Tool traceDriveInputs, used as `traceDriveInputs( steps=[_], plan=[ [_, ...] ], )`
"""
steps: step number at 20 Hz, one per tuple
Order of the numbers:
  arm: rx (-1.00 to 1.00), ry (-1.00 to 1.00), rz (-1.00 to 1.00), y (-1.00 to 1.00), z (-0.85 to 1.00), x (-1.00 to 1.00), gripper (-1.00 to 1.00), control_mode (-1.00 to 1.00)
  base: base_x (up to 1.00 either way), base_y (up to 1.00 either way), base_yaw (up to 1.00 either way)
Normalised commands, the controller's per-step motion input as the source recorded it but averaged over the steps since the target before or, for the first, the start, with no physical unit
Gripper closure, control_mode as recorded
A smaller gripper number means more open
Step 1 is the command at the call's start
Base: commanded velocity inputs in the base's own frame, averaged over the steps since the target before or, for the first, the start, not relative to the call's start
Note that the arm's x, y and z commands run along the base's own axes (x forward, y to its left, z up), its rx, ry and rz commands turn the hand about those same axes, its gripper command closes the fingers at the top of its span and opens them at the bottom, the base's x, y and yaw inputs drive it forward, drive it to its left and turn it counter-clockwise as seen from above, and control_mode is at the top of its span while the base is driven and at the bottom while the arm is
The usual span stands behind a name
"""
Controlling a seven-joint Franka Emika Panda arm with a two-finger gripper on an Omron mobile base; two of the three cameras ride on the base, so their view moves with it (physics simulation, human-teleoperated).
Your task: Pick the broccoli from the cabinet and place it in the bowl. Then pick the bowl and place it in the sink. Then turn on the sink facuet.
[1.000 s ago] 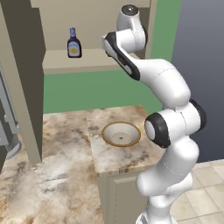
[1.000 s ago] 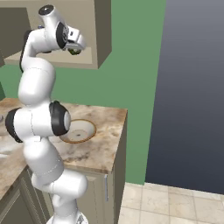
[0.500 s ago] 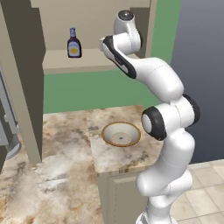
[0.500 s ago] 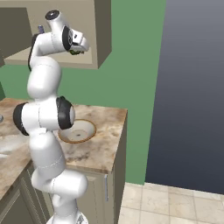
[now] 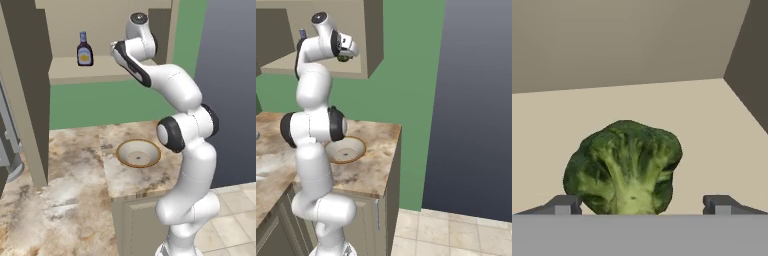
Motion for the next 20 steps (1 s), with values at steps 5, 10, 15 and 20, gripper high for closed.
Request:
traceDriveInputs(
  steps=[5,10,15,20],
  plan=[
    [0.00,0.01,0.01,0.01,-0.02,0.16,1.00,-1.00,0.00,0.00,0.00],
    [0.00,0.02,0.00,0.00,0.00,-0.07,1.00,-1.00,0.00,0.00,0.00],
    [0.00,0.00,0.00,0.00,-0.06,-0.32,1.00,-1.00,0.00,0.00,0.00],
    [0.00,0.00,0.01,0.00,-0.09,-0.85,1.00,-1.00,0.00,0.00,0.00]
  ],
)
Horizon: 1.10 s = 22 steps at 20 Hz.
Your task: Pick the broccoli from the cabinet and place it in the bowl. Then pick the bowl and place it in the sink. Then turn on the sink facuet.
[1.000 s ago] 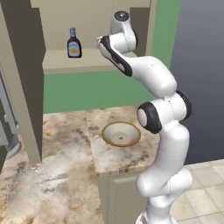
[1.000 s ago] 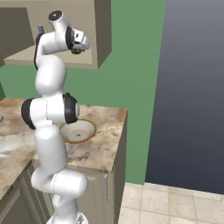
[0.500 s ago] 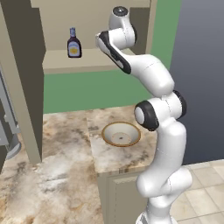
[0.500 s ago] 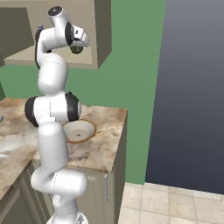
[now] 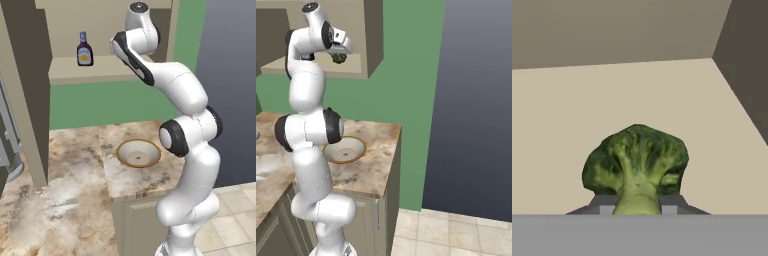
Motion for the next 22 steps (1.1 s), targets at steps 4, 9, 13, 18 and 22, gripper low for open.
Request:
traceDriveInputs(
  steps=[4,9,13,18,22],
  plan=[
    [0.00,-0.01,0.03,0.00,-0.15,-1.00,1.00,-1.00,0.00,0.00,0.00],
    [0.00,0.00,0.03,0.00,-0.13,-1.00,1.00,-1.00,0.00,0.00,0.00],
    [0.01,0.00,0.00,0.00,-0.13,-1.00,1.00,-1.00,0.00,0.00,0.00],
    [0.05,0.00,0.00,0.00,-0.28,-1.00,1.00,-1.00,0.00,0.00,0.00],
    [0.00,0.04,0.00,-0.02,-0.56,-1.00,1.00,-1.00,0.00,0.00,0.00]
  ],
)
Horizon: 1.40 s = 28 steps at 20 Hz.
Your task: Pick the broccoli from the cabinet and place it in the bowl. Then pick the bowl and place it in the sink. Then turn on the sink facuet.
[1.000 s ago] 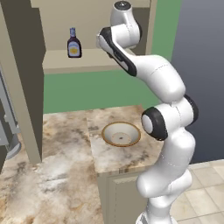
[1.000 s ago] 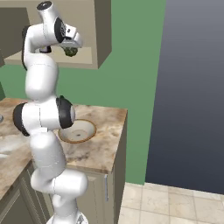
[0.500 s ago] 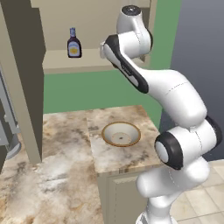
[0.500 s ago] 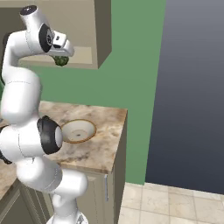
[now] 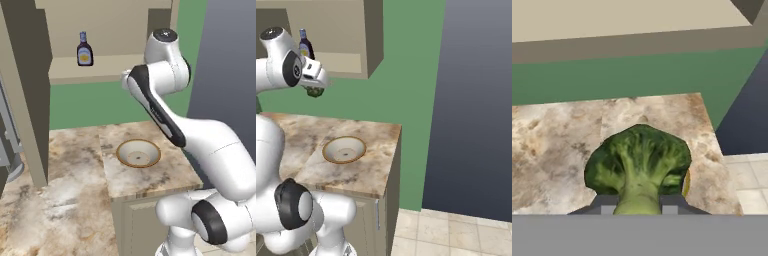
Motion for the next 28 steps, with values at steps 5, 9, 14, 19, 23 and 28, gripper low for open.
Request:
traceDriveInputs(
  steps=[5,9,14,19,23,28],
  plan=[
    [0.00,0.09,0.00,-0.15,-0.90,-0.53,1.00,-1.00,0.00,0.00,0.00],
    [0.00,0.15,0.00,-0.22,-1.00,0.01,1.00,-1.00,0.00,0.00,0.00],
    [0.00,0.12,0.00,-0.09,-1.00,0.28,1.00,-1.00,0.00,0.00,0.00],
    [0.00,0.12,0.00,-0.01,-0.89,0.34,1.00,-1.00,0.00,0.00,0.00],
    [0.00,0.07,0.00,0.00,-0.65,0.56,1.00,-1.00,0.00,0.00,0.00],
    [0.00,0.02,0.00,0.00,-0.49,0.62,1.00,-1.00,0.00,0.00,0.00]
  ],
)
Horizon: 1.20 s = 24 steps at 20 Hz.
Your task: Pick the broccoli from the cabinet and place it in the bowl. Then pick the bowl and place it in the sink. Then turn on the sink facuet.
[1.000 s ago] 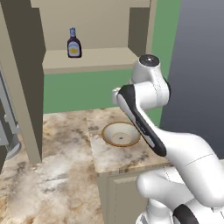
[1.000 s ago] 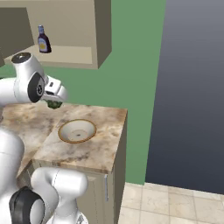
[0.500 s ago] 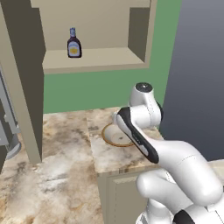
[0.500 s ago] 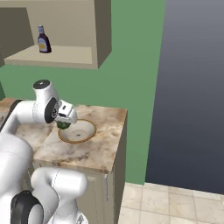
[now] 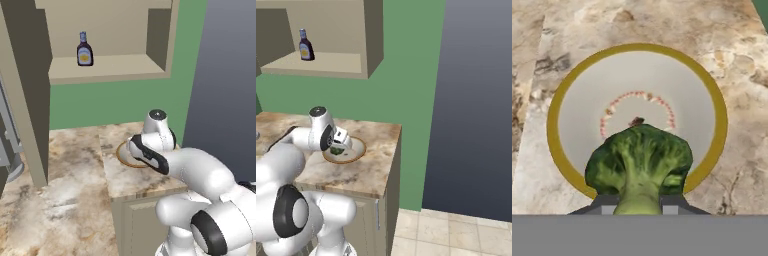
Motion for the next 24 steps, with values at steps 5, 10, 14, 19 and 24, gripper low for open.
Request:
traceDriveInputs(
  steps=[5,10,14,19,24],
  plan=[
    [0.00,0.00,0.00,0.00,-0.38,0.57,1.00,-1.00,0.00,0.00,0.00],
    [0.00,0.00,0.00,0.00,-0.38,0.43,1.00,-1.00,0.00,0.00,0.00],
    [0.00,0.01,0.00,0.00,-0.38,0.16,1.00,-1.00,0.00,0.00,0.00],
    [-0.04,0.03,0.00,0.07,-0.33,0.21,1.00,-1.00,0.00,0.00,0.00],
    [0.00,0.00,0.00,0.00,-0.07,0.09,-1.00,-1.00,0.00,0.00,0.00]
  ],
)
